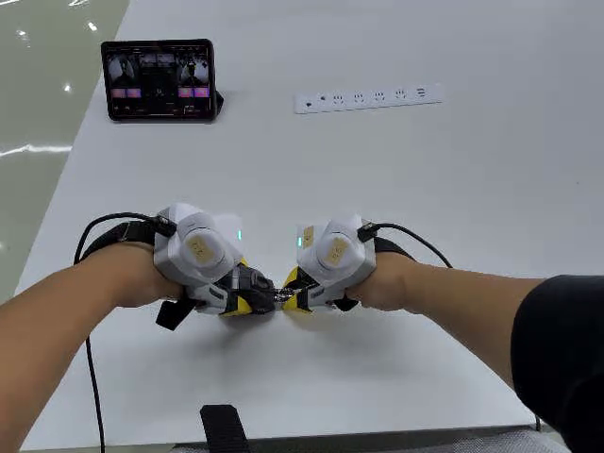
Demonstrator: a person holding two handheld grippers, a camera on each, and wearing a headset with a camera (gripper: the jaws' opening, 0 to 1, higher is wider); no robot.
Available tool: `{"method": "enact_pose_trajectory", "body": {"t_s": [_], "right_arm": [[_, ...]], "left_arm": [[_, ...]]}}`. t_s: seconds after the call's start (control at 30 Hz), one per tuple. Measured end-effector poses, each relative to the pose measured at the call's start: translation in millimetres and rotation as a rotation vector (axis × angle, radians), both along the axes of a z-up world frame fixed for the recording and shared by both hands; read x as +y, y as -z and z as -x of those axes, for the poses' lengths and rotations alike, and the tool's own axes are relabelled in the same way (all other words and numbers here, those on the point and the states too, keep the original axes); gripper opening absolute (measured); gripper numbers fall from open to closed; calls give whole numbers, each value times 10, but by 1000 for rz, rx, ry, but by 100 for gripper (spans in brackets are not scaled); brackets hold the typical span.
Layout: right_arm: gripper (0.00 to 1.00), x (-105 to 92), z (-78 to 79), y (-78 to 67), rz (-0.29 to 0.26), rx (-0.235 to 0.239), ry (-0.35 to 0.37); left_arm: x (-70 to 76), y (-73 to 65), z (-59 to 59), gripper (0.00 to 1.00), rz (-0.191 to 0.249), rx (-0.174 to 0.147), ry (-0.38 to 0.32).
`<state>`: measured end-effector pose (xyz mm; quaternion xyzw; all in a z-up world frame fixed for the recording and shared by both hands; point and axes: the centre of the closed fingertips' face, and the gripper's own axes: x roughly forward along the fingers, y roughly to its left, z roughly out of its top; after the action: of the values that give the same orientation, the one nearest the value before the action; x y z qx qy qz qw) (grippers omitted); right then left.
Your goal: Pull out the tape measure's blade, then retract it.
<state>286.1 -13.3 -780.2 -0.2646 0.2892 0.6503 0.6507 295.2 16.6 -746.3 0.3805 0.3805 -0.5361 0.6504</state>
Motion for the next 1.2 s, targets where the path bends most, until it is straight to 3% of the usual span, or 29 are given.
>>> {"method": "enact_pose_trajectory", "body": {"t_s": [1.2], "right_arm": [[9, -249, -19, 19, 42, 16, 23]], "left_arm": [[11, 23, -7, 31, -5, -6, -6]]}}
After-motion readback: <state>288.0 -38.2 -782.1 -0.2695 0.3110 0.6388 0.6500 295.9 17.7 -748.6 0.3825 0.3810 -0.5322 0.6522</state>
